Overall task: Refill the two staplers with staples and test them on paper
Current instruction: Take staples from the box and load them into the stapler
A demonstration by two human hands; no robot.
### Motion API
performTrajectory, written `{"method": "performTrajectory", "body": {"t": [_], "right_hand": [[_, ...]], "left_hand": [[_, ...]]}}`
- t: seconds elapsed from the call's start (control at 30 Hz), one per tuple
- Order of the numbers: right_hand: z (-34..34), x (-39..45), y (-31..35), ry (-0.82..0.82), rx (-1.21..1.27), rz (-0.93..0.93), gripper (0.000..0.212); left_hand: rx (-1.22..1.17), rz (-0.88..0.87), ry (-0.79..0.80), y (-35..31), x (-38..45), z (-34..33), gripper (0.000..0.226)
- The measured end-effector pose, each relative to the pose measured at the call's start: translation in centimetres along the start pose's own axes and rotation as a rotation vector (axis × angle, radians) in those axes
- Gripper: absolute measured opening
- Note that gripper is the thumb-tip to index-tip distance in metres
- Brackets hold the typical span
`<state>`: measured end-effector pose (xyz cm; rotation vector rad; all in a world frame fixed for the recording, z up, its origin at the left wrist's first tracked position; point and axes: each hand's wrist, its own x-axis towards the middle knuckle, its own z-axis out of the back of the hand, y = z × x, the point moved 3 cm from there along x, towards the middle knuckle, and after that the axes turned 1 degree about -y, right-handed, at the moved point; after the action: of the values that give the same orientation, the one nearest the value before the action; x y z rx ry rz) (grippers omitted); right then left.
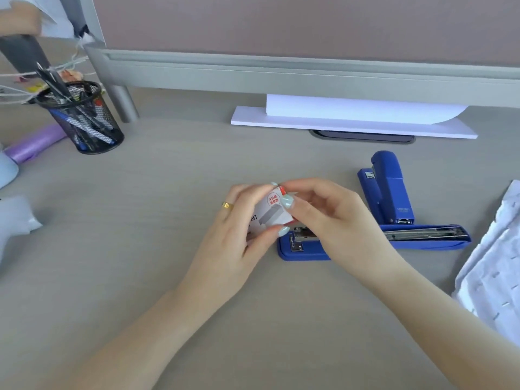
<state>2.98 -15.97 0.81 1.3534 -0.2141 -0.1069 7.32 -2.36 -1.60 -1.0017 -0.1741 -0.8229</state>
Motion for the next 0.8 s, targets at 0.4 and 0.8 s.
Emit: {"method": "performTrajectory", "body": {"t": [0.4, 0.8], "right_hand": [[0.9, 0.3, -0.1, 0.157, 0.105, -0.015, 0.021], [2.2, 0.6, 0.1, 0.263, -0.137, 0.199, 0.031]], "left_hand": [[-0.025, -0.051, 0.001, 0.0, -0.1, -0.5, 0.042], [-0.151, -0.025, 0.048, 0.2, 0.1, -0.7, 0.037]]}}
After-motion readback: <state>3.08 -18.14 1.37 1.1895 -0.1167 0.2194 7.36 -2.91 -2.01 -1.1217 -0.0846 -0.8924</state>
